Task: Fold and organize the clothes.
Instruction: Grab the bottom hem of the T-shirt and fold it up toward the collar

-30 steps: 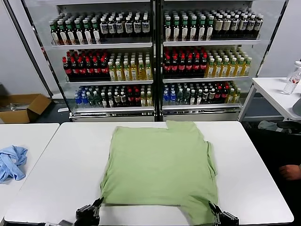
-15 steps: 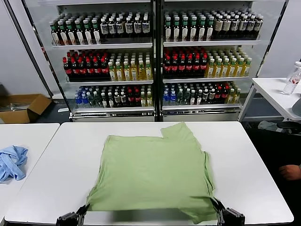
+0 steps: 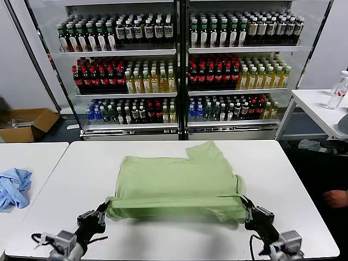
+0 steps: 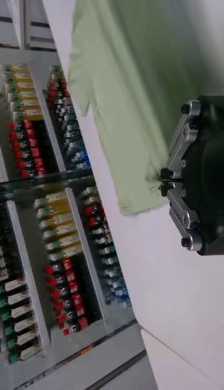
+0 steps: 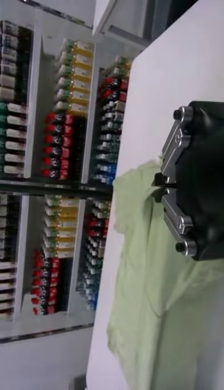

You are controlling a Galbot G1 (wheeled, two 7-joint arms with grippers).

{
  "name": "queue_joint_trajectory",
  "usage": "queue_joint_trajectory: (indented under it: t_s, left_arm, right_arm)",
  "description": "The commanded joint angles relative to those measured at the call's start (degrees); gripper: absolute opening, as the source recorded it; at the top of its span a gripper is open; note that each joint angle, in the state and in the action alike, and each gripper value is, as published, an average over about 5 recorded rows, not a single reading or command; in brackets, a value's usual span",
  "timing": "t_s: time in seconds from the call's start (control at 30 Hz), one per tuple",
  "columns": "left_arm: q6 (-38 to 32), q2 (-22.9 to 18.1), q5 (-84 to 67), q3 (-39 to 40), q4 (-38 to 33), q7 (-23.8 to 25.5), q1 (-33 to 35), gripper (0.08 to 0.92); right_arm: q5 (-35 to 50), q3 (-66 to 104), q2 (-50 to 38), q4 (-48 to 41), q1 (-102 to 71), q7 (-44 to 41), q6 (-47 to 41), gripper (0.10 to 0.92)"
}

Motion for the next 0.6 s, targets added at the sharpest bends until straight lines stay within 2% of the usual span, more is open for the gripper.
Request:
queue_joint_trajectory:
  t_s: [0.03,0.3,0.43,0.6]
  left_arm:
    - [-2.0,-0.5,-0.2,4.1,11.3,1.7,-10.5,0.081]
    - [-4.1,-1.5,2.4,6.3,14.8,5.5,-12.5,0.084]
    - [-4.8,-3.0,4.5,8.2,16.7,4.9,-14.8,0.138]
    - [-5.5,-3.1,4.0,7.2,15.8,4.0,-14.9,0.285]
  right_arm:
    - [-2.1,-6.0,2.1,-8.9,8.9,0.0,-0.9,0.116]
    - [-4.9,-8.1,4.6,-10.6,9.0,0.2,-0.8,0.133]
    - [-4.8,-6.5,4.1,-9.6,8.5,0.4,-0.8,0.233]
    - [-4.5,-3.2,2.3,-5.3,4.7,0.9,-0.9,0.389]
